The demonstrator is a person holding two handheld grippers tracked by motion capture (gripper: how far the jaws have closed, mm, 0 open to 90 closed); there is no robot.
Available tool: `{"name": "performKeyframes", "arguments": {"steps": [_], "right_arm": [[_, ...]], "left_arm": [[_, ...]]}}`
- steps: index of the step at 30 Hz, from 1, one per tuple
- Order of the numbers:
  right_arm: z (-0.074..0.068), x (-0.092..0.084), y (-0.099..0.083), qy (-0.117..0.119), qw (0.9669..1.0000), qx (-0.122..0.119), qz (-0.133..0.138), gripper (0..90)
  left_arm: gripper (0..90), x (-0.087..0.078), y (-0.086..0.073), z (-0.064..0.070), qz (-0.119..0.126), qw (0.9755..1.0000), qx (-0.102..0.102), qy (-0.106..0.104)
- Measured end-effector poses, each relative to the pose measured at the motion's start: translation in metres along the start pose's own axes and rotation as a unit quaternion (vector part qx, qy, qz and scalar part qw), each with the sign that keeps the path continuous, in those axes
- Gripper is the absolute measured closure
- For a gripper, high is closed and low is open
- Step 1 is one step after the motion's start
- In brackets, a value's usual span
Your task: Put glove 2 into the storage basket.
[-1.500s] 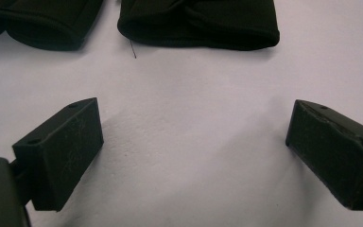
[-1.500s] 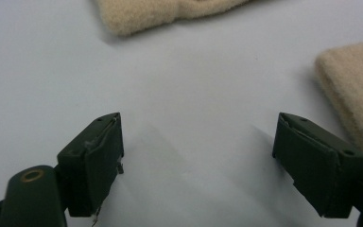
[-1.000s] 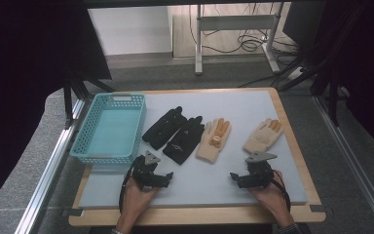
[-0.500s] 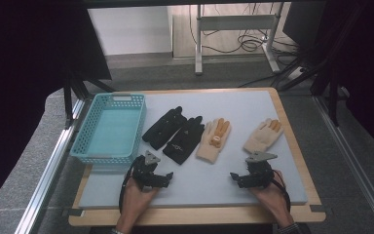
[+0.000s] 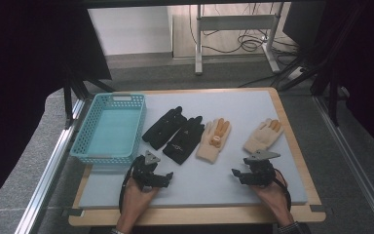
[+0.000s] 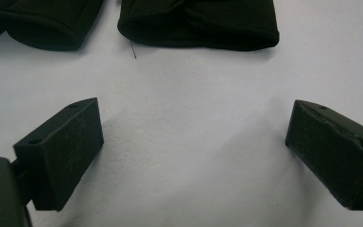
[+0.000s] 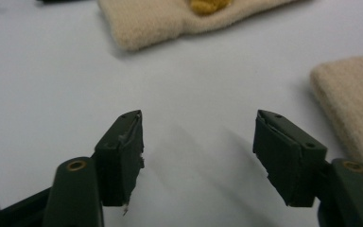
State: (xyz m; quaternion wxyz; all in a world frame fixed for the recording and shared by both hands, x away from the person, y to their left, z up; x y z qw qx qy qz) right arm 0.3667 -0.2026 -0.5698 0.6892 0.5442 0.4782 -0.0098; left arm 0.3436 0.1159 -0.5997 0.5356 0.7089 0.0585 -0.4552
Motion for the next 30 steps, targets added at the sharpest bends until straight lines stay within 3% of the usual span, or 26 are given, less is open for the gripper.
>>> {"name": "performKeyframes", "arguments": {"steps": [9,15,22,30], "right_arm": [[-0.009,0.008,0.016,0.032,0.9994,0.012,-0.003,47.1],[-0.018,0.023,0.039,0.054,0.9985,0.007,-0.001,49.9],[-0.035,0.051,0.077,0.075,0.9971,-0.002,0.011,49.4],[-0.055,0.092,0.12,0.081,0.9963,-0.019,0.02,50.6]], "left_arm": [[5.2,0.0,0.0,0.0,0.0,1.0,0.0,0.0],[5.2,0.0,0.0,0.0,0.0,1.0,0.0,0.0],[5.3,0.0,0.0,0.0,0.0,1.0,0.0,0.0],[5.3,0.0,0.0,0.0,0.0,1.0,0.001,0.0]]}}
Point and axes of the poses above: each handheld gripper's, and its own axes: x roughly forward along the jaws, y roughly out of its top, z roughly to its right, the point moved 7 cm from there along x, roughly forward along the jaws, and after that the axes turned 5 degrees about x, right-handed, at the moved point
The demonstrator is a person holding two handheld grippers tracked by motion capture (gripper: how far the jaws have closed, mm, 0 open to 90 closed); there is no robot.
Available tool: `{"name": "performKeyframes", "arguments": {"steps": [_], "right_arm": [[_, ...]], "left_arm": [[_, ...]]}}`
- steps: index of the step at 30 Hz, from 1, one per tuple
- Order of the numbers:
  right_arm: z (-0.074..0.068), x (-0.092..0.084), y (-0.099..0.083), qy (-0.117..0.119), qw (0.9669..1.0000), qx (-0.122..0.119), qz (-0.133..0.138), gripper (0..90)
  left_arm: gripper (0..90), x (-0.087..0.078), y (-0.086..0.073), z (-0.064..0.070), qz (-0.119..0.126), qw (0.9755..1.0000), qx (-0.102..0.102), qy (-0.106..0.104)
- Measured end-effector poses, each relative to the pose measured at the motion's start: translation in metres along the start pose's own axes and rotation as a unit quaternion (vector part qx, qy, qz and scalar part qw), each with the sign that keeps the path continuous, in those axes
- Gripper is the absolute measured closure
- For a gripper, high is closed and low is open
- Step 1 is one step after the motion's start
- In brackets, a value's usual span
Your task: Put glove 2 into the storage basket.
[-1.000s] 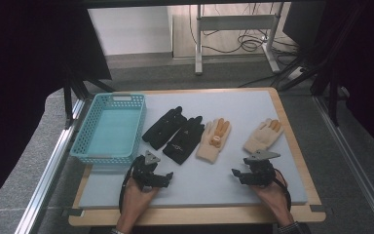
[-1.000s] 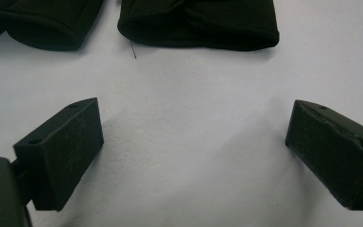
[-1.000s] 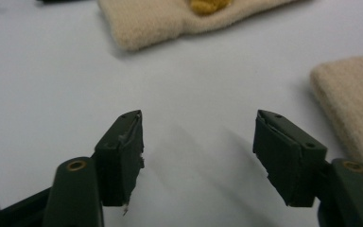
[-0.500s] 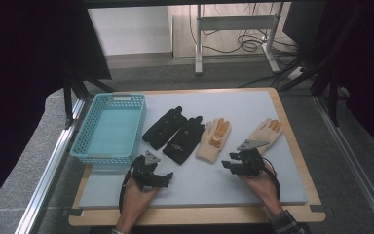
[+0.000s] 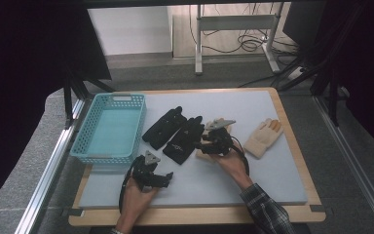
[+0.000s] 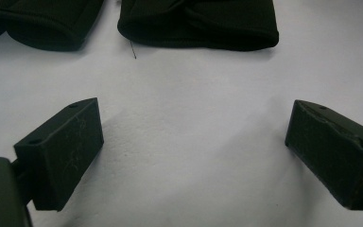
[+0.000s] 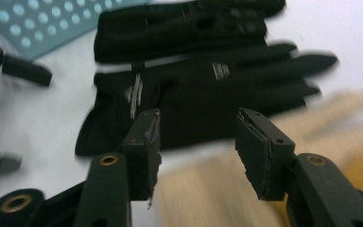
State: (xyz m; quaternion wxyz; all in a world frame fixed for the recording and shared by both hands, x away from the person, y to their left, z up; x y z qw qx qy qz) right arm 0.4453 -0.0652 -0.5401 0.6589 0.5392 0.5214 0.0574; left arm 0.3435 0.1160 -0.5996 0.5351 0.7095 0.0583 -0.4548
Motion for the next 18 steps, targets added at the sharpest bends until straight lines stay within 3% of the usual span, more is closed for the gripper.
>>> {"name": "performKeyframes", "arguments": {"steps": [10,18], "right_arm": [[-0.002,0.045,0.033,-0.006,0.9999,-0.015,-0.002,54.4],[-0.005,0.08,0.047,-0.015,0.9997,-0.017,-0.013,43.4]], "left_arm": [[5.3,0.0,0.0,0.0,0.0,1.0,-0.001,-0.001],[5.3,0.0,0.0,0.0,0.0,1.0,-0.001,-0.001]]}}
Point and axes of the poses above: each handheld gripper's, and its own axes: x roughly forward along the jaws, y roughly out of its top, z roughly to its right, the point moved 7 cm from there along x, roughly forward along the jaws, and after that the axes turned 5 degrees about x, right-handed, at the moved point
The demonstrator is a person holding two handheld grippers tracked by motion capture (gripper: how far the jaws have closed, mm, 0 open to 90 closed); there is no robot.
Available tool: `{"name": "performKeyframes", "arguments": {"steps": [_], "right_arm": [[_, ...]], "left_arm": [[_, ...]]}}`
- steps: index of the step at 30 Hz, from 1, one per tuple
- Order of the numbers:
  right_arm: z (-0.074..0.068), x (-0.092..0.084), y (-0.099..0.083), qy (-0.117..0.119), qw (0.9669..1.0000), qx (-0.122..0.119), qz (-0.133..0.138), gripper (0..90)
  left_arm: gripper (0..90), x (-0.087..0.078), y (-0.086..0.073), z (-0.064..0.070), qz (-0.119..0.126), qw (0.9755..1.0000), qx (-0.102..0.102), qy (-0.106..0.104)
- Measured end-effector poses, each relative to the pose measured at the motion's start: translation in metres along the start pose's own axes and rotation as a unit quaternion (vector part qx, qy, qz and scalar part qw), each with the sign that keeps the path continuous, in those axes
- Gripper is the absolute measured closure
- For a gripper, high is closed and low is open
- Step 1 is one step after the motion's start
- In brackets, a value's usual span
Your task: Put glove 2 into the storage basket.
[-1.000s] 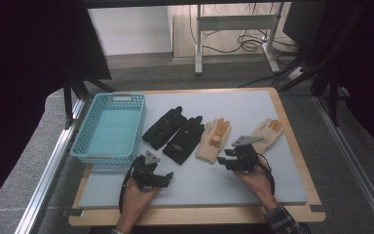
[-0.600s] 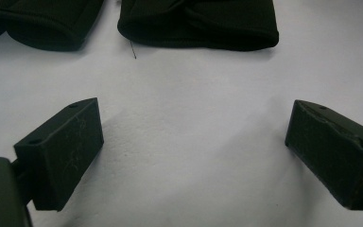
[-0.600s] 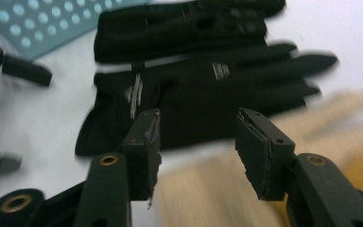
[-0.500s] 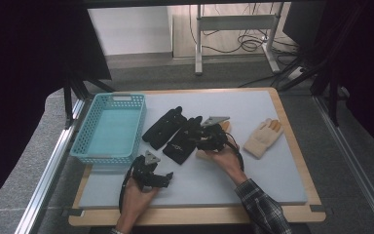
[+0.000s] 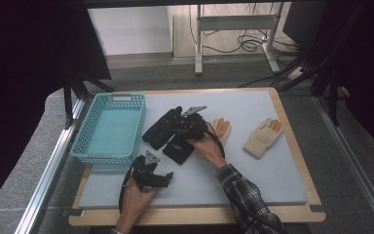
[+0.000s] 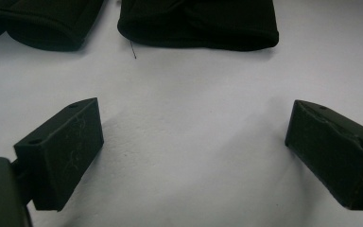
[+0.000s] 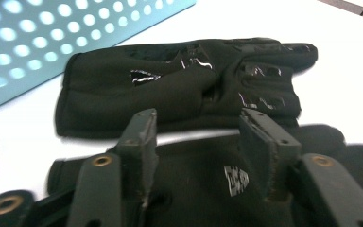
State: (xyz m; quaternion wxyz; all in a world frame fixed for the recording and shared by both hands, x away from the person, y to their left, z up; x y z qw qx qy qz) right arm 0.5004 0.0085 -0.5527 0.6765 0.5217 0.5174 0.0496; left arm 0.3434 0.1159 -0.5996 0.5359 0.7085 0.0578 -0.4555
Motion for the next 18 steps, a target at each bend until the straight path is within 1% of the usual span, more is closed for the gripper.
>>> {"name": "performKeyframes", "arguments": {"steps": [5,6,7,11,12,13,14,15,16,17,18], "right_arm": [[0.0,0.023,0.008,-0.014,0.9999,0.001,-0.004,35.0],[0.0,0.028,0.008,-0.017,0.9998,0.004,-0.009,34.0],[0.0,0.035,0.008,-0.02,0.9997,0.001,-0.014,33.2],[-0.002,0.051,0.004,-0.038,0.9984,-0.011,-0.041,34.3],[-0.003,0.053,0.004,-0.044,0.9981,-0.016,-0.041,36.5],[-0.003,0.053,0.005,-0.045,0.998,-0.018,-0.04,41.4],[-0.004,0.053,0.005,-0.039,0.9983,-0.016,-0.041,48.5],[-0.004,0.053,0.005,-0.036,0.9985,-0.01,-0.041,52.1],[-0.004,0.053,0.005,-0.038,0.9985,-0.005,-0.04,59.2],[-0.004,0.053,0.005,-0.038,0.9984,-0.003,-0.041,68.0],[-0.004,0.052,0.005,-0.035,0.9985,0.0,-0.041,71.5]], "left_arm": [[5.3,0.0,0.0,0.0,0.0,1.0,-0.001,0.0],[5.3,0.0,0.0,0.0,0.0,1.0,-0.001,0.0],[5.3,0.0,0.0,0.0,0.0,1.0,0.0,0.0],[5.3,0.0,0.0,0.0,0.0,1.0,-0.001,0.0],[5.3,0.0,0.0,0.0,-0.002,1.0,0.002,0.0],[5.3,0.0,0.0,0.0,-0.002,1.0,0.002,0.0],[5.3,0.0,0.0,0.0,-0.002,1.0,0.002,0.0],[5.3,0.0,0.0,0.0,-0.002,1.0,0.002,0.0],[5.3,0.0,0.0,0.0,-0.001,1.0,0.001,0.0],[5.3,0.0,0.0,0.0,-0.001,1.0,0.002,0.0],[5.3,0.0,0.0,0.0,-0.002,1.0,0.002,0.0]]}}
Point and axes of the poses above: each handheld gripper's, and its own axes: x roughly forward along the jaws, y roughly out of its top, z roughly to its right, the point moved 7 cm from there along x, roughly forward along the jaws, and after that the axes turned 5 degrees about x, right-handed, at the moved point
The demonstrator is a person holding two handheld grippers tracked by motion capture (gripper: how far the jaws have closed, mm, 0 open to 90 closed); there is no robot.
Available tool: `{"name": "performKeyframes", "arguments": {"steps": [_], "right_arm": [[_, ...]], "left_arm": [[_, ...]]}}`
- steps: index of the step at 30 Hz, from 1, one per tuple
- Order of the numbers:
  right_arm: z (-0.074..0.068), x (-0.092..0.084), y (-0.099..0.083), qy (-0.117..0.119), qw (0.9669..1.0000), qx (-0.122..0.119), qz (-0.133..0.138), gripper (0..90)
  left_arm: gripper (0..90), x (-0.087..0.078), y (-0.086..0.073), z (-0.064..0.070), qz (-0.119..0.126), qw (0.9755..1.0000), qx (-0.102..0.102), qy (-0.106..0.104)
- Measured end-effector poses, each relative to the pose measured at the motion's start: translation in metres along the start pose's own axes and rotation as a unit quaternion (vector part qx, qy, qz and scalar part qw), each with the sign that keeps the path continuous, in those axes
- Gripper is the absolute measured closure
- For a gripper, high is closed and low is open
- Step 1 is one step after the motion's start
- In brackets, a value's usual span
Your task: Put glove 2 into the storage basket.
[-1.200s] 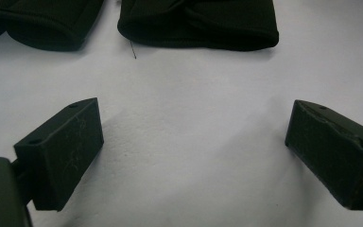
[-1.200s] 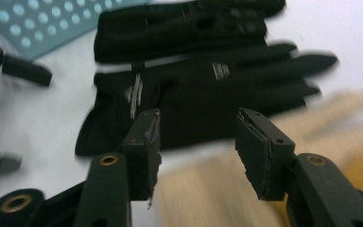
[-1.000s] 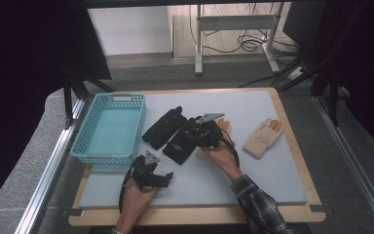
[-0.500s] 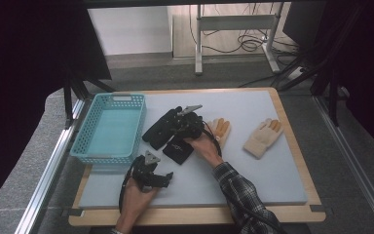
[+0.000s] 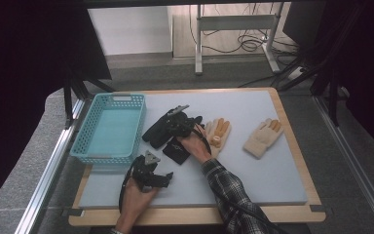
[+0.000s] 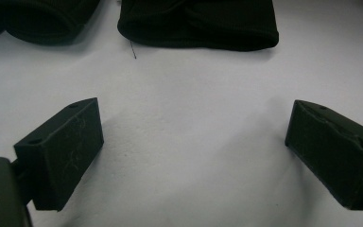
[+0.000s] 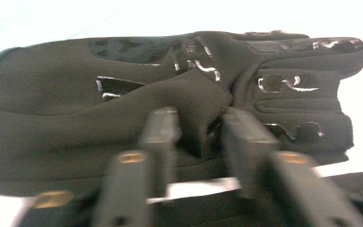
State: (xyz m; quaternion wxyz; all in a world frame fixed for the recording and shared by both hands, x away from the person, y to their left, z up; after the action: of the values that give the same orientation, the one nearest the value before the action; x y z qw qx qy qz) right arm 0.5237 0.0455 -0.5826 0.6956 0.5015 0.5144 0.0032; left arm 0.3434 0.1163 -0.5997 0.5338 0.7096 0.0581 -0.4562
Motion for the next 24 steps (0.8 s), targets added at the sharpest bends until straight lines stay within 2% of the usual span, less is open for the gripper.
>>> {"name": "performKeyframes", "arguments": {"steps": [2,5,12,17,18,23,24], "right_arm": [[0.001,-0.001,0.001,-0.002,1.0,0.007,-0.003,80.2],[0.002,-0.002,0.001,0.001,0.9999,0.01,-0.006,83.9],[0.001,-0.01,0.005,0.003,1.0,0.005,0.004,84.9],[0.0,-0.023,0.012,0.008,0.9997,-0.005,0.021,85.0],[-0.001,-0.029,0.016,0.009,0.9994,-0.013,0.03,85.0],[-0.004,-0.044,0.024,0.018,0.9986,-0.016,0.047,85.0],[-0.006,-0.054,0.029,0.019,0.998,-0.024,0.055,85.0]], "left_arm": [[5.3,0.0,0.0,0.0,0.0,1.0,0.0,0.0],[5.3,0.0,0.0,0.0,0.0,1.0,0.0,0.0],[5.3,0.0,0.0,0.0,0.0,1.0,0.0,-0.001],[5.3,0.0,0.0,0.0,0.0,1.0,0.0,-0.001],[5.3,0.0,0.0,0.0,0.0,1.0,0.0,0.0],[5.3,0.0,0.0,0.0,0.0,1.0,0.0,0.0],[5.3,0.0,0.0,0.0,0.0,1.0,0.0,0.0]]}}
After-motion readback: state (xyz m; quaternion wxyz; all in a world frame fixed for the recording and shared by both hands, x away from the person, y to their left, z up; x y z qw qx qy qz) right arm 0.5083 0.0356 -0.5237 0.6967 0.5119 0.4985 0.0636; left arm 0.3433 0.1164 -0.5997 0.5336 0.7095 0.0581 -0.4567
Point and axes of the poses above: each handheld gripper's, and its own axes: x roughly forward along the jaws, y roughly out of its top, z roughly to its right, the point moved 7 cm from there along x, roughly forward along the jaws, and after that the axes turned 5 degrees about x, right-handed, at the moved point
